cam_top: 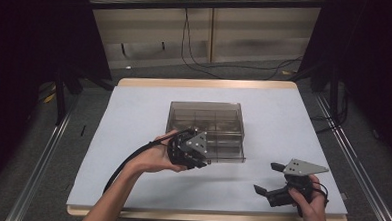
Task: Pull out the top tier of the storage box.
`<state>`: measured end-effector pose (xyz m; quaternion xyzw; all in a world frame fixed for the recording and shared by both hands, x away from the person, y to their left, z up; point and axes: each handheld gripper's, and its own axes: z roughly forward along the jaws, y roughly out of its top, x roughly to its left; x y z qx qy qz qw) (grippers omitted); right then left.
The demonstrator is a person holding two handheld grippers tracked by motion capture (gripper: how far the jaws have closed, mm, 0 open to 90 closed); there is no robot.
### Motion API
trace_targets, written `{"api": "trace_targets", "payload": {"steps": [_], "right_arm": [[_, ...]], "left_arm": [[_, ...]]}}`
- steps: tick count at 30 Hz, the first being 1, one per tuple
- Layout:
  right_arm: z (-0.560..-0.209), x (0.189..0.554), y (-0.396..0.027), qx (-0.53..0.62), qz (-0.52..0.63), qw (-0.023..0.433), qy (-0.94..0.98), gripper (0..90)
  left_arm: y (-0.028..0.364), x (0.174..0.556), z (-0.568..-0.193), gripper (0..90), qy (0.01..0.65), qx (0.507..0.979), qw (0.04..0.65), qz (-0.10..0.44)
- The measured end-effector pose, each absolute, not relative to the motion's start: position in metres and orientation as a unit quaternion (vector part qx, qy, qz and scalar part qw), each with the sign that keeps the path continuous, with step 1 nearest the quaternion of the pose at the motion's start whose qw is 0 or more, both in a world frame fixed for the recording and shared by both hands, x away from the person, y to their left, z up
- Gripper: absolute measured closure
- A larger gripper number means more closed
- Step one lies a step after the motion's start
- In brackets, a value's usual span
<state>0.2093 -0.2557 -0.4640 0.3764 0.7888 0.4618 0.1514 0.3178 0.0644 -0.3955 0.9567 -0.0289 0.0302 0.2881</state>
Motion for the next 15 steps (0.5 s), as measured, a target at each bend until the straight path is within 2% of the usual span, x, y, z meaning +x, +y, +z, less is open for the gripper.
{"api": "trace_targets", "payload": {"steps": [15], "right_arm": [[-0.4643,0.2095,-0.2551,0.377,0.461,0.151,0.789,2.4]], "left_arm": [[0.0644,0.3168,-0.3953,76.2,-0.028,0.958,0.285,0.032]]}}
